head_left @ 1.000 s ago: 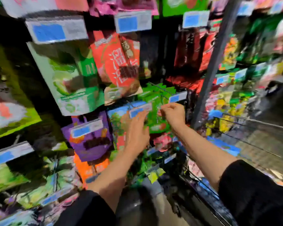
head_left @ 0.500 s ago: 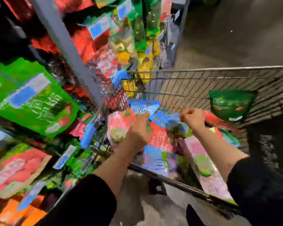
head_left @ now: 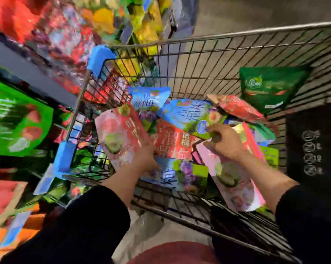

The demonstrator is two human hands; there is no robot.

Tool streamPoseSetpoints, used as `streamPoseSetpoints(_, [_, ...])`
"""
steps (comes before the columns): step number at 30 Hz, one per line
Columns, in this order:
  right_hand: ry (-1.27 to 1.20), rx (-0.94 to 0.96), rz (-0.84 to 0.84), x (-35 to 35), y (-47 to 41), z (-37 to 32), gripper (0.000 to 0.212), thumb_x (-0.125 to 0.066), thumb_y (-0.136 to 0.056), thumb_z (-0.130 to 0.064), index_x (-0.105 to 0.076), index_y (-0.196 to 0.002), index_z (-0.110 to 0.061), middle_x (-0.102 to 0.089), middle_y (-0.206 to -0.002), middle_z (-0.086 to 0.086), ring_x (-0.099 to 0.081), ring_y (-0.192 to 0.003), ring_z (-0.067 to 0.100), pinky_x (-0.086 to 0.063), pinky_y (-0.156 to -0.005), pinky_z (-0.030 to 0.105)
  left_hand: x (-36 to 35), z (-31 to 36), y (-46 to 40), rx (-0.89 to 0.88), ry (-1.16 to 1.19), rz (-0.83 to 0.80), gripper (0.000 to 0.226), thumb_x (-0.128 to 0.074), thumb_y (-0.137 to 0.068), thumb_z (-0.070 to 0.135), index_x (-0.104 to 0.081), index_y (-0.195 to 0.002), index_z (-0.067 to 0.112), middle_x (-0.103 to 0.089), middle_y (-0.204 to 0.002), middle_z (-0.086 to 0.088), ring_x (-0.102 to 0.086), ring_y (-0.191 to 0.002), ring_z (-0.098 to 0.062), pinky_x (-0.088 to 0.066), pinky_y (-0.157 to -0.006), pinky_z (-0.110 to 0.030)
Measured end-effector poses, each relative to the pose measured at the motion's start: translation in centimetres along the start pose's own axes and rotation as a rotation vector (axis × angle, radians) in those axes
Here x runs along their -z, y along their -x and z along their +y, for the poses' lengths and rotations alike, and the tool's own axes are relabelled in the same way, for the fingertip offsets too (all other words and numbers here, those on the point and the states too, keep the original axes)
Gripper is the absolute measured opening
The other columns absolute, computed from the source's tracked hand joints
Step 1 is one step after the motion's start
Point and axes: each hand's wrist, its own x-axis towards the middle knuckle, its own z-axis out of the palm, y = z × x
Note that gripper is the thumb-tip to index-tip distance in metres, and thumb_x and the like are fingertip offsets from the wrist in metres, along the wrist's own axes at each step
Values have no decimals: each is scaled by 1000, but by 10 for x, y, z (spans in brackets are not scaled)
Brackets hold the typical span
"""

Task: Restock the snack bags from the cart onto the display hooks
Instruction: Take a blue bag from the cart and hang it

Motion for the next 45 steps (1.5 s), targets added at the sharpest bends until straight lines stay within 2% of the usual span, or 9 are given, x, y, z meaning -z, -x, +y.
streamPoseSetpoints(6, [304, -105, 202, 14, 26, 23, 103, -76, -55, -53, -40, -143, -13, -29, -153, 17, -22, -143, 36, -15, -112, 59, 10, 7, 2, -128, -117, 113, 26, -76, -65, 15, -71, -88, 5, -64, -102, -12, -60, -100, -26, -43, -73, -28])
streamPoseSetpoints(10, [72, -380, 243, 20, 39, 33, 133, -94, -46, -36, -17, -150, -5, -28, -147, 23, -28, -135, 37, -28, -111, 46, 15, 25, 6, -370, 157, 261, 24, -60, -73, 21, -67, -77, -1, -65, -89, -15, -60, -80, -28, -53, -71, -36])
streamPoseSetpoints(13, [-12, -471, 261, 25, 46, 43, 115, -93, -50, -25, -29, -142, 0, -45, -129, 22, -43, -121, 34, -36, -99, 39, 14, 37, 16, -419, 286, 241, 18, -66, -84, -2, -62, -101, -6, -53, -80, -8, -50, -58, -20, -47, -53, -24])
streamPoseSetpoints(19, [-673, -470, 309, 40, 55, 30, 12, -75, -72, 8, -64, -78, 6, -60, -47, -4, -52, -39, 9, -43, -45, 24, 21, 66, 5, -635, 381, 344, 26, -68, -73, 27, -63, -97, 20, -64, -95, -16, -55, -92, -23, -40, -82, -29])
streamPoseSetpoints(24, [-870, -176, 385, 73, 46, -4, 18, -67, -80, 9, -70, -93, -4, -65, -58, -9, -56, -48, 2, -47, -47, 18, 41, 83, -9, -589, 478, 280, 76, -79, -57, 32, -49, -127, 23, -57, -87, -21, -54, -63, -29, -42, -62, -24])
streamPoseSetpoints(28, [-691, -4, 302, 81, 26, -24, 18, -69, -84, -4, -72, -92, -20, -70, -77, -15, -59, -73, 2, -51, -73, 24, 42, 79, -14, -544, 446, 308, 94, -77, -44, 46, -50, -129, 15, -60, -111, -4, -53, -102, -25, -39, -86, -25])
streamPoseSetpoints(37, [-287, -134, 435, 54, -16, -34, 39, -67, -87, -15, -48, -53, -10, -34, -49, -1, -30, -55, 17, -20, -56, 39, 23, -4, -9, 9, 570, 204, 115, -92, -56, 16, -25, -148, 4, -38, -145, -15, -38, -134, -32, -39, -90, -29])
streamPoseSetpoints(40, [-271, -84, 411, 49, -22, -45, 54, -67, -86, -9, -30, -49, -21, -28, -48, -7, -25, -50, 14, -13, -55, 32, 22, -8, -11, 128, 783, 133, 102, -82, -63, -11, -26, -147, 0, -46, -138, -19, -53, -113, -32, -46, -68, -25])
streamPoseSetpoints(45, [-416, -132, 345, 42, -33, -38, 50, -69, -86, -13, -38, -47, -17, -36, -46, 0, -31, -51, 18, -27, -55, 36, 21, -11, -13, 72, 686, 260, 14, -79, -75, 5, -65, -77, 6, -62, -71, -9, -57, -71, -21, -45, -65, -36])
